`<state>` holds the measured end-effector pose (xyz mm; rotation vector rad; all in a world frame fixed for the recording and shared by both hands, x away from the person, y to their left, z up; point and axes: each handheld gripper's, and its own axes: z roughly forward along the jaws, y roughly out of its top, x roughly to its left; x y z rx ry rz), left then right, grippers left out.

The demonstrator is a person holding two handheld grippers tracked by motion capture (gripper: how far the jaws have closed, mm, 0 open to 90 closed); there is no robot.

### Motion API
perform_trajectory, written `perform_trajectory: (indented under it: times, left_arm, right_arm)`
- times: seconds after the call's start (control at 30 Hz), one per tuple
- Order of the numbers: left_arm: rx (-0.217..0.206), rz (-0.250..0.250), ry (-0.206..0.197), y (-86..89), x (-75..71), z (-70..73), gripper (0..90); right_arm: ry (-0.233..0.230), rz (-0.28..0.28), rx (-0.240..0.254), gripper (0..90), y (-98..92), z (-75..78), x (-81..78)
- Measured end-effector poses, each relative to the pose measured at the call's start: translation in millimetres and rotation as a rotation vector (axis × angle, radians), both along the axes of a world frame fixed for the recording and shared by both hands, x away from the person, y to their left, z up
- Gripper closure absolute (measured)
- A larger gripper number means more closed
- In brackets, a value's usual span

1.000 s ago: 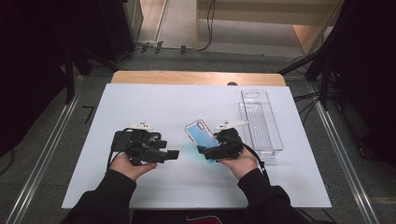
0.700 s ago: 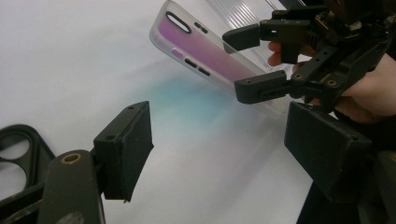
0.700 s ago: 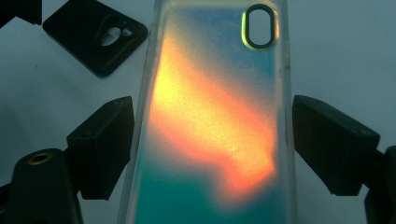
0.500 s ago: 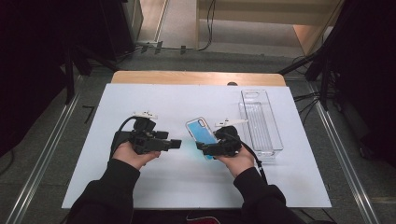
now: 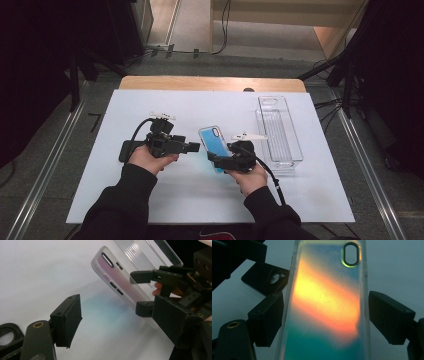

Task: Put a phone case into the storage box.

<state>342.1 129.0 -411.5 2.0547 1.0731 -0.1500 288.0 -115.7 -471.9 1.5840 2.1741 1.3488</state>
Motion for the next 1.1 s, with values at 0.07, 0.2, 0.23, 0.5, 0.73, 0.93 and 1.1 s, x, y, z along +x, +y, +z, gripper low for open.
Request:
perform_trajectory:
  times: [0.07, 0.2, 0.23, 0.5, 0.73, 0.93, 1.1]
  left_arm:
    - [0.001, 0.008, 0.005, -0.6, 2.0, -0.2, 23.7]
    - [-0.007, 0.027, 0.008, -2.8, 5.5, -0.9, 24.5]
    - [-0.005, 0.026, 0.011, -3.1, 6.7, -1.1, 25.6]
    - [-0.006, 0.062, 0.009, -6.9, 13.1, -1.2, 25.6]
    - [-0.003, 0.082, 0.018, -9.2, 17.5, -5.1, 26.5]
    - [-0.009, 0.108, 0.032, -11.0, 22.2, -8.9, 27.2]
    - [0.010, 0.123, 0.031, -13.5, 24.3, -12.7, 30.8]
  right_arm:
    - [0.000, -0.006, 0.015, 14.7, 1.4, -2.0, -0.6]
    - [0.006, -0.014, 0.039, 14.7, 2.8, -5.4, -0.7]
    - [0.008, -0.016, 0.050, 14.7, 3.6, -6.5, -0.8]
    - [0.007, -0.044, 0.106, 14.7, 12.1, -11.1, -2.1]
    - [0.004, -0.055, 0.132, 14.7, 21.8, -14.0, -4.5]
    - [0.004, -0.059, 0.156, 14.7, 30.7, -16.1, -4.4]
    - [-0.003, -0.069, 0.169, 14.6, 35.1, -17.3, -5.2]
